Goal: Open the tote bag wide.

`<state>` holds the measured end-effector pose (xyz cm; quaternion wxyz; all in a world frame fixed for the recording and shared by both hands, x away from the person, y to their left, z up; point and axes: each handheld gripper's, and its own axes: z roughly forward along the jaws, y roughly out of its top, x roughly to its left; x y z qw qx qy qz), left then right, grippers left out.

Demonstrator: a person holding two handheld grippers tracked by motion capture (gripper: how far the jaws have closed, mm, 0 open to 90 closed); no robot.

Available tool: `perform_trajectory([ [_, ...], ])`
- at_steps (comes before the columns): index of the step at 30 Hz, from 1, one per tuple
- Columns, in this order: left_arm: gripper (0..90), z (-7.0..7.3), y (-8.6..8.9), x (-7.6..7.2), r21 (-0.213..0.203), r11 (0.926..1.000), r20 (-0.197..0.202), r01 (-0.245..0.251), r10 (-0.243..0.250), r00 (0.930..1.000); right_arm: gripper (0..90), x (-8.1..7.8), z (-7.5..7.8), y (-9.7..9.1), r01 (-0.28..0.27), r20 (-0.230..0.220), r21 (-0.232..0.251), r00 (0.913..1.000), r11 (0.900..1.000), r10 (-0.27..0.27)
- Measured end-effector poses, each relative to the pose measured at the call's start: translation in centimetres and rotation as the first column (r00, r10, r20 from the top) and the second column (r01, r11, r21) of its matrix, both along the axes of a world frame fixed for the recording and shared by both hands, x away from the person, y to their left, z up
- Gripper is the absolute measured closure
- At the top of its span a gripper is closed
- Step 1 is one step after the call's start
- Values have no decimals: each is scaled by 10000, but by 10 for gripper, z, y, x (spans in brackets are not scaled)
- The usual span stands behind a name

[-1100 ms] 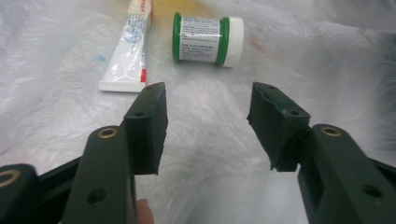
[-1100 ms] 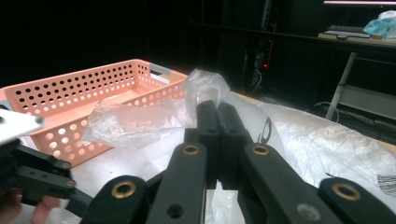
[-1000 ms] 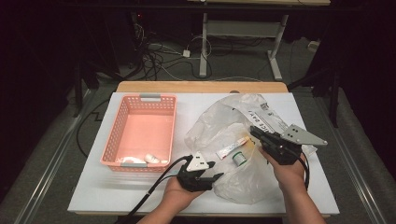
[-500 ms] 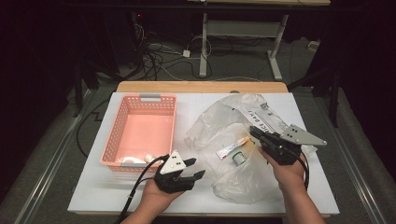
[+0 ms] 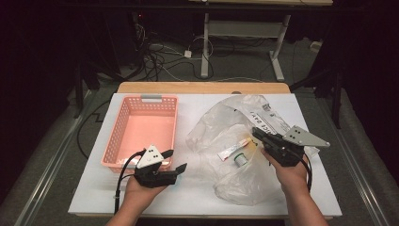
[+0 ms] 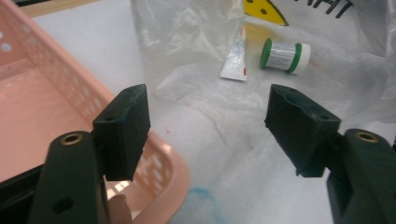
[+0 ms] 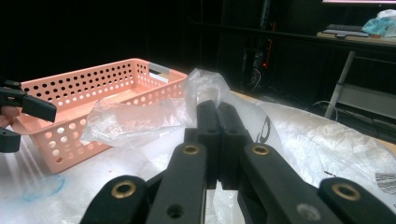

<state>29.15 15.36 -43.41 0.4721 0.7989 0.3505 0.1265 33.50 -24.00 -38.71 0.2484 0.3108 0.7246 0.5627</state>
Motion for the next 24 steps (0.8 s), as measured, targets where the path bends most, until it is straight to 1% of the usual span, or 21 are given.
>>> perform_trajectory([
  [4,250,1,11,3,87,9996,-61,-260,260,9996,900,0,0,0,-30,25,12,10000,10000,30],
  [7,214,2,19,5,55,9986,-148,-527,528,9985,900,0,0,0,0,-1,7,10000,10000,0],
  [11,140,3,29,8,89,9958,-247,-915,917,9955,900,0,0,0,-10,7,7,10000,10000,10],
  [13,128,4,33,9,94,9942,-229,-1073,1075,9939,900,0,1,-1,-9,9,13,10000,10000,9],
  [15,67,4,37,10,152,9919,-320,-1260,1264,9915,900,0,0,-1,-27,22,49,10000,10000,27],
  [17,32,3,40,12,162,9903,-431,-1383,1389,9894,900,0,0,-1,-36,-7,35,10000,10000,36],
  [20,1,2,44,15,338,9871,-522,-1564,1580,9861,900,0,0,-1,-26,-10,27,10000,10000,26],
  [23,0,1,46,16,402,9848,-550,-1691,1712,9837,900,0,0,-1,-17,-11,50,10000,10000,17],
  [24,0,1,48,16,480,9838,-536,-1726,1751,9831,900,0,0,-1,-12,-19,50,10000,10000,12],
])
